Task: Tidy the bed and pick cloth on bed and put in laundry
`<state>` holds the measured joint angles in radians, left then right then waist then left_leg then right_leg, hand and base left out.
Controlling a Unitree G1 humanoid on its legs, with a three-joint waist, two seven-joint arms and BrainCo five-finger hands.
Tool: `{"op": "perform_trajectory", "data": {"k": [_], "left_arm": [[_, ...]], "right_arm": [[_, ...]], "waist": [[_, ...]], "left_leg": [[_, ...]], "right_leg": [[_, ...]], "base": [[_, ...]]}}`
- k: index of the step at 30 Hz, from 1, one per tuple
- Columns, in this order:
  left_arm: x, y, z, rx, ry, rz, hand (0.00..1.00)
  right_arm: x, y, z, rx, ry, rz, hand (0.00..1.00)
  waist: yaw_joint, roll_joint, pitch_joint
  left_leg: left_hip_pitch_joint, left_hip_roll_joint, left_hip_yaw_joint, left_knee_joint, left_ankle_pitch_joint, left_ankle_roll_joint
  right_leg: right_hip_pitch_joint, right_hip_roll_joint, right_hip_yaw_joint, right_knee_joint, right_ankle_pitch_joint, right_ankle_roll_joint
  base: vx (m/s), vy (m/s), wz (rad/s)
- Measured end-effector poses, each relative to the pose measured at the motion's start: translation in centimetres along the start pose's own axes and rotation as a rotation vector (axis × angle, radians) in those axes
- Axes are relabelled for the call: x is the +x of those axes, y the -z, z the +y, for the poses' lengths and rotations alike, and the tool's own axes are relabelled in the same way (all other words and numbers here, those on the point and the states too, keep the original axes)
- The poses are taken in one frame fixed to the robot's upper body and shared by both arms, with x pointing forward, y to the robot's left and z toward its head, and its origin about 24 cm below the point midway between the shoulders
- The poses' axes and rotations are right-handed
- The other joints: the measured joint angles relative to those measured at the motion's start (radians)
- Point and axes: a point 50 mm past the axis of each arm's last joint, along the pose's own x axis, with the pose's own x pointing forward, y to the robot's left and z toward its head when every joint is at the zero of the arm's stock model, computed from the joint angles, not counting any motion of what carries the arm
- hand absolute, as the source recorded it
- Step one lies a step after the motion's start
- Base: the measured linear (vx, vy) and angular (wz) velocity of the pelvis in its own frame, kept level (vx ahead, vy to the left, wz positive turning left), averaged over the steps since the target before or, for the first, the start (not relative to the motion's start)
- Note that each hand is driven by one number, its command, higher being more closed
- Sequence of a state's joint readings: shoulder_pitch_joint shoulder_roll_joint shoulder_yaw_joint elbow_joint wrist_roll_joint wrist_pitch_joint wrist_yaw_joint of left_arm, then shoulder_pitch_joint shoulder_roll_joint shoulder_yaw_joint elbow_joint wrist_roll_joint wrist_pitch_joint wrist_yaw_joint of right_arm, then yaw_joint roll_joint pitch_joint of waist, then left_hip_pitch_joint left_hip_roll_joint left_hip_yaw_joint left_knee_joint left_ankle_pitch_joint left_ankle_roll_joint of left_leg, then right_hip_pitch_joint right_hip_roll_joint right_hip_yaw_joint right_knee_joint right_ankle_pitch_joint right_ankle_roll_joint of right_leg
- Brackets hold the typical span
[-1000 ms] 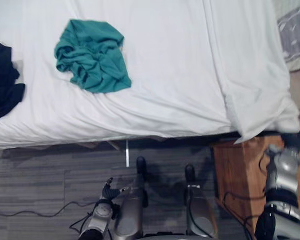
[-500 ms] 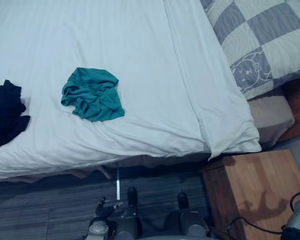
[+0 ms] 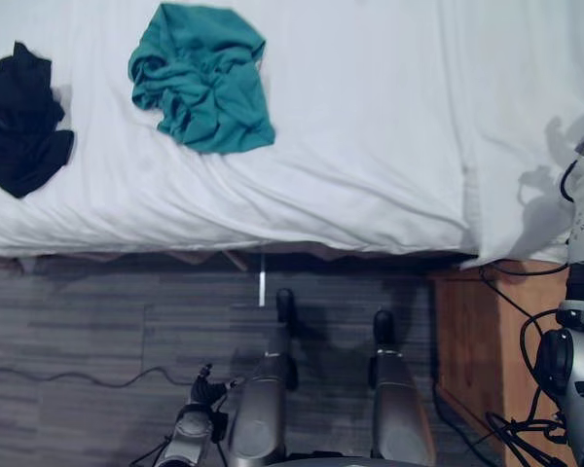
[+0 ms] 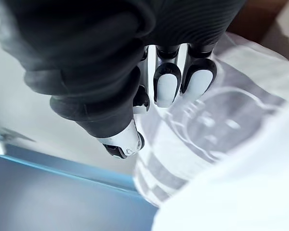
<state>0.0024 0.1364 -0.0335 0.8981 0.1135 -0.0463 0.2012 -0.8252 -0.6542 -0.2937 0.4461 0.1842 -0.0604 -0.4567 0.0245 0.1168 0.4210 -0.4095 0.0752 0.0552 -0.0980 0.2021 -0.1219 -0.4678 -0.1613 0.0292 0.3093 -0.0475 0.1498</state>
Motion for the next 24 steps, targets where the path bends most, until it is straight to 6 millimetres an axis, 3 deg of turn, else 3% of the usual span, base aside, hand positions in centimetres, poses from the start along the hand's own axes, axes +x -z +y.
{"op": "perform_trajectory", "data": {"k": [3,9,12,16,17,18,19,21,22,23,24], "left_arm": [[0.3,-1.4,-0.9,-0.038,0.013,-0.033,0.0],[0.8,-3.9,-1.3,-0.088,0.003,-0.094,0.0],[0.8,-5.1,-2.1,-0.135,-0.001,-0.115,0.0],[0.6,-5.2,-3.1,-0.162,0.015,-0.104,0.0],[0.5,-4.9,-3.1,-0.155,0.013,-0.091,0.0],[0.5,-4.5,-2.9,-0.152,0.005,-0.075,0.0],[0.5,-4.1,-2.7,-0.157,-0.004,-0.064,0.0],[0.2,-2.6,-2.5,-0.148,-0.013,-0.016,0.0],[0.1,-2.2,-2.5,-0.143,-0.012,-0.002,0.0],[0.0,-1.7,-2.5,-0.132,-0.01,0.016,0.0],[0.0,-1.5,-2.5,-0.128,-0.011,0.021,0.0]], "right_arm": [[-0.3,2.5,-0.2,-0.056,0.01,0.097,1.0],[-1.5,3.1,-0.6,0.03,0.038,0.099,1.0],[-4.7,5.5,-0.3,0.099,0.021,0.172,1.0],[-10.9,10.6,-2.1,0.085,0.031,0.363,1.0],[-13.5,12.5,-3.2,0.06,0.043,0.451,1.0],[-16.0,14.0,-4.1,0.038,0.054,0.538,0.0],[-17.8,15.1,-4.8,0.017,0.063,0.603,0.0],[-24.8,18.9,-8.4,-0.099,0.112,0.896,0.0],[-27.5,19.9,-9.9,-0.145,0.144,1.013,0.0],[-32.4,21.1,-12.3,-0.221,0.183,1.223,0.0],[-34.2,21.3,-13.0,-0.249,0.189,1.294,0.0]], "waist": [[0.005,0.019,0.01],[-0.005,0.009,0.025],[-0.01,-0.011,0.031],[-0.016,-0.061,0.024],[-0.018,-0.083,0.012],[-0.019,-0.104,0.0],[-0.021,-0.117,-0.007],[-0.043,-0.141,-0.053],[-0.045,-0.145,-0.066],[-0.051,-0.142,-0.083],[-0.053,-0.14,-0.085]], "left_leg": [[-0.057,-0.034,0.005,0.001,0.054,0.017],[-0.057,-0.05,0.051,0.002,0.061,0.037],[-0.014,-0.027,0.099,0.002,0.049,0.053],[0.089,-0.008,0.145,0.002,0.027,0.054],[0.128,-0.009,0.139,0.002,0.02,0.051],[0.164,-0.009,0.135,0.001,0.01,0.048],[0.186,-0.009,0.133,0.001,0.006,0.045],[0.234,-0.013,0.11,0.0,-0.003,0.047],[0.245,-0.014,0.104,0.0,-0.003,0.048],[0.256,-0.017,0.091,0.0,-0.006,0.046],[0.262,-0.018,0.084,0.0,-0.007,0.046]], "right_leg": [[-0.105,-0.03,0.019,0.111,-0.053,0.014],[-0.152,-0.058,0.042,0.195,-0.099,0.013],[-0.112,-0.047,0.038,0.192,-0.106,0.003],[0.006,-0.045,0.011,0.167,-0.127,-0.005],[0.056,-0.047,0.0,0.153,-0.138,-0.004],[0.1,-0.048,-0.008,0.139,-0.144,-0.004],[0.128,-0.048,-0.012,0.13,-0.147,-0.005],[0.212,-0.051,-0.041,0.085,-0.154,-0.003],[0.23,-0.05,-0.049,0.069,-0.154,-0.002],[0.264,-0.05,-0.061,0.047,-0.154,-0.002],[0.274,-0.05,-0.064,0.04,-0.153,0.0]], "base": [[0.04,-0.053,0.14],[0.06,-0.068,0.03],[0.05,-0.097,-0.15],[0.08,-0.089,-0.01],[0.08,-0.067,0.09],[0.08,-0.062,0.07],[0.1,-0.058,0.07],[0.12,-0.051,0.2],[0.14,-0.047,0.28],[0.11,-0.039,0.16],[0.1,-0.033,0.13]]}}
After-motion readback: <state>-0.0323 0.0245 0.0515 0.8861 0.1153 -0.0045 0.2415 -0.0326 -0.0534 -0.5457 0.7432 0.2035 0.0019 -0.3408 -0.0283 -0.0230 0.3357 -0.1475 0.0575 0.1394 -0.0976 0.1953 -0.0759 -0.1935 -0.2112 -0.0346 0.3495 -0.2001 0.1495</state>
